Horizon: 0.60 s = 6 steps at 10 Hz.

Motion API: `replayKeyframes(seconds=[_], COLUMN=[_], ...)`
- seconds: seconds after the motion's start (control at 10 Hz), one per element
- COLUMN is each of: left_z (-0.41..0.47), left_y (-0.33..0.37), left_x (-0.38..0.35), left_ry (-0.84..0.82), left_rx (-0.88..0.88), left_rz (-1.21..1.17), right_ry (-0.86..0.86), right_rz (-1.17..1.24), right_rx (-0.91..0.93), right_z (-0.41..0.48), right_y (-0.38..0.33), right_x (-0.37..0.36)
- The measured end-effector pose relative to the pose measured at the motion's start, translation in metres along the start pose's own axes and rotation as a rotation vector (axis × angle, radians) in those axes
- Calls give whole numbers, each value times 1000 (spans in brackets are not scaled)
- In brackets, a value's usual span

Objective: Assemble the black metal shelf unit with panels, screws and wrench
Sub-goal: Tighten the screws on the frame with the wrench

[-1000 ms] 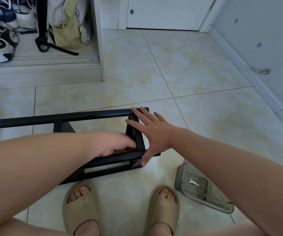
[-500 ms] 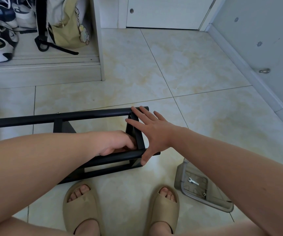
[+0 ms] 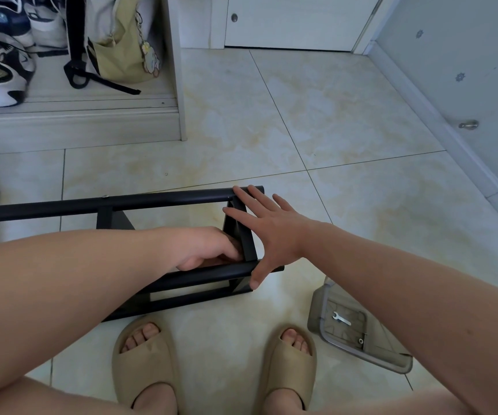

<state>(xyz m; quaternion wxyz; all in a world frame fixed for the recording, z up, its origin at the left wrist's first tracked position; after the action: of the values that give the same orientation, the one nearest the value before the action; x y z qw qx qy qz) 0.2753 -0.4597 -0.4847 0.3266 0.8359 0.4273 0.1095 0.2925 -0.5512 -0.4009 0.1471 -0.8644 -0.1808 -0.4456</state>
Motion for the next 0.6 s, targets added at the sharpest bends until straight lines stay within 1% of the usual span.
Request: replayKeyframes(seconds=[0.2,0.4,0.6], left_z=[0,-2,1], left_y=[-1,3,2], left_x=[2,-1,0], left_ry=[35,30,50], left_rx=[-2,-16,-11], left_rz=[29,-53,46], right_ry=[-3,-4,4], right_rz=[-1,-9,7], right_rx=[1,-1,4], right_z=[1,1,1], right_y=[1,1,1], right_x=[0,0,0])
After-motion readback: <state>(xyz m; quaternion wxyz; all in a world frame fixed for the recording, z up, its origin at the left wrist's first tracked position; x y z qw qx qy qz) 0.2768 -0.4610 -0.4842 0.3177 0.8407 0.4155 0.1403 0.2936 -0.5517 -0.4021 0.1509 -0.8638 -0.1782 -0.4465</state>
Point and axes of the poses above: each hand's wrist, its own z-axis towards the middle knuckle, its own x-axis out of the back of the hand, y = z × x, the point moved 9 cm from there along z, towards the middle knuckle, and after that the axes turned 2 degrees about -x, right-handed, at the moved point
